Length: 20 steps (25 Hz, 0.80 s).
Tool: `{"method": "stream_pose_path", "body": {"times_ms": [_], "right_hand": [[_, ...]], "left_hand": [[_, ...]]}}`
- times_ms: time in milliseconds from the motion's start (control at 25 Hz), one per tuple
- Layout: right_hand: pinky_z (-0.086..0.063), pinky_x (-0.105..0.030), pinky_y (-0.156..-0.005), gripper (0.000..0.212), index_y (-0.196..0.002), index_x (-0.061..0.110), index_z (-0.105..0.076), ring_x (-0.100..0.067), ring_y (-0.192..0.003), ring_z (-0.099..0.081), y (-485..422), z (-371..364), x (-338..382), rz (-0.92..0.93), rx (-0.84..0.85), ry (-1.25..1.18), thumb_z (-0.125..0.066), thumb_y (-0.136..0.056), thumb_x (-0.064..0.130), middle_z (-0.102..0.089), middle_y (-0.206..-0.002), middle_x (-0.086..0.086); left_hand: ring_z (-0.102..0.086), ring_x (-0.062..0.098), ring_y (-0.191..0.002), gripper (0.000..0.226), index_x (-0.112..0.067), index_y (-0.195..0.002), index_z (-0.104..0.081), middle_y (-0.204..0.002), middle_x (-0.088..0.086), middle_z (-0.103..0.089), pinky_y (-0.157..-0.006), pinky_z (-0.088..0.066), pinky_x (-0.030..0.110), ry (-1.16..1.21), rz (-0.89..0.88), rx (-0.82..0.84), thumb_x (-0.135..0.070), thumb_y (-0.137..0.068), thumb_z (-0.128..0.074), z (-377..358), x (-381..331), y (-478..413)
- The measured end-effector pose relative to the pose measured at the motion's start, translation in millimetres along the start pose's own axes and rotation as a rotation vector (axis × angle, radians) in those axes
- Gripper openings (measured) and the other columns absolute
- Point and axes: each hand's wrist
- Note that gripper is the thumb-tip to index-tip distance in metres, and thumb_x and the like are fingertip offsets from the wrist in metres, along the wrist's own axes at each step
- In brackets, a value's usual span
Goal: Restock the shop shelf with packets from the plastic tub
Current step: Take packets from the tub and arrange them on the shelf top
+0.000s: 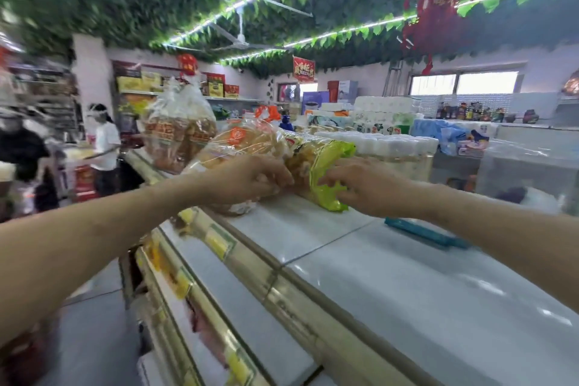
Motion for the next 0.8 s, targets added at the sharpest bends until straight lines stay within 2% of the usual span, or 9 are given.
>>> {"method": "stream_pose_path", "body": {"times_ms": [80,240,400,480,560,640,720,800], "right_hand": [[-0.052,-0.041,-0.092,0.033,-0.124,0.031,-0.065,-0.011,-0.102,-0.059,-31.8,-10.2,41.8,0.091,0.019,-0.084,-0.056,-0.092,0.027,-0.066,-0.112,0.009],[-0.053,-0.040,-0.086,0.029,-0.121,0.028,-0.065,-0.014,-0.097,-0.061,-70.5,-29.0,132.9,0.249,0.039,-0.244,-0.054,-0.095,0.035,-0.065,-0.109,0.007],[-0.048,-0.034,-0.085,0.027,-0.126,0.029,-0.065,-0.012,-0.101,-0.059,-79.2,-64.1,239.0,0.386,0.217,-0.255,-0.058,-0.100,0.030,-0.060,-0.110,0.012],[-0.049,-0.035,-0.087,0.027,-0.125,0.028,-0.066,-0.014,-0.104,-0.060,-70.9,-101.1,291.3,0.423,0.337,-0.251,-0.057,-0.100,0.030,-0.060,-0.110,0.011],[-0.046,-0.030,-0.084,0.024,-0.121,0.024,-0.069,-0.016,-0.105,-0.062,-51.4,-147.5,330.7,0.429,0.475,-0.274,-0.058,-0.100,0.027,-0.065,-0.114,0.006],[-0.043,-0.027,-0.081,0.025,-0.120,0.019,-0.071,-0.018,-0.107,-0.063,-20.3,-200.7,369.0,0.434,0.613,-0.322,-0.060,-0.098,0.023,-0.068,-0.117,0.002],[-0.044,-0.029,-0.086,0.026,-0.120,0.019,-0.071,-0.021,-0.114,-0.061,15.0,-253.2,398.8,0.436,0.720,-0.358,-0.061,-0.097,0.023,-0.064,-0.115,0.001],[-0.039,-0.032,-0.099,0.026,-0.120,0.022,-0.070,-0.023,-0.125,-0.053,46.4,-295.1,419.5,0.455,0.767,-0.368,-0.060,-0.097,0.025,-0.055,-0.123,0.000]], "left_hand": [[-0.065,0.007,-0.103,0.030,-0.025,-0.122,-0.071,-0.111,-0.010,-0.069,-0.092,-0.056,0.039,-0.031,0.107,0.001,-0.010,-0.098,-0.063,18.3,10.8,53.3],[-0.067,0.002,-0.100,0.024,-0.033,-0.122,-0.068,-0.111,-0.015,-0.069,-0.087,-0.056,0.030,-0.034,0.288,0.024,-0.021,-0.101,-0.063,49.1,27.5,161.6],[-0.067,0.001,-0.100,0.027,-0.033,-0.123,-0.070,-0.108,-0.016,-0.072,-0.088,-0.053,0.024,-0.027,0.507,0.032,-0.020,-0.100,-0.064,45.4,41.0,285.8],[-0.067,0.004,-0.100,0.027,-0.033,-0.123,-0.069,-0.107,-0.014,-0.072,-0.090,-0.053,0.028,-0.027,0.632,0.088,-0.022,-0.098,-0.065,21.5,51.3,355.7],[-0.068,0.009,-0.098,0.031,-0.029,-0.126,-0.067,-0.106,-0.012,-0.072,-0.092,-0.054,0.033,-0.010,0.726,0.156,-0.022,-0.096,-0.066,-16.7,55.6,416.7],[-0.068,0.016,-0.101,0.041,-0.022,-0.134,-0.062,-0.110,-0.009,-0.070,-0.089,-0.051,0.028,0.028,0.842,0.211,-0.018,-0.094,-0.065,-66.5,50.2,480.1],[-0.065,0.021,-0.110,0.044,-0.016,-0.138,-0.059,-0.121,-0.001,-0.066,-0.090,-0.046,0.023,0.066,0.926,0.296,-0.017,-0.095,-0.066,-119.5,38.4,535.6],[-0.059,0.023,-0.120,0.041,-0.017,-0.135,-0.061,-0.131,0.003,-0.060,-0.099,-0.042,0.026,0.085,0.932,0.397,-0.020,-0.095,-0.066,-164.1,28.3,580.4]]}}
Point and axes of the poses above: each hand's wrist, its own y-axis away from the middle knuckle, its own z-axis out of the back of the hand, x = y × z
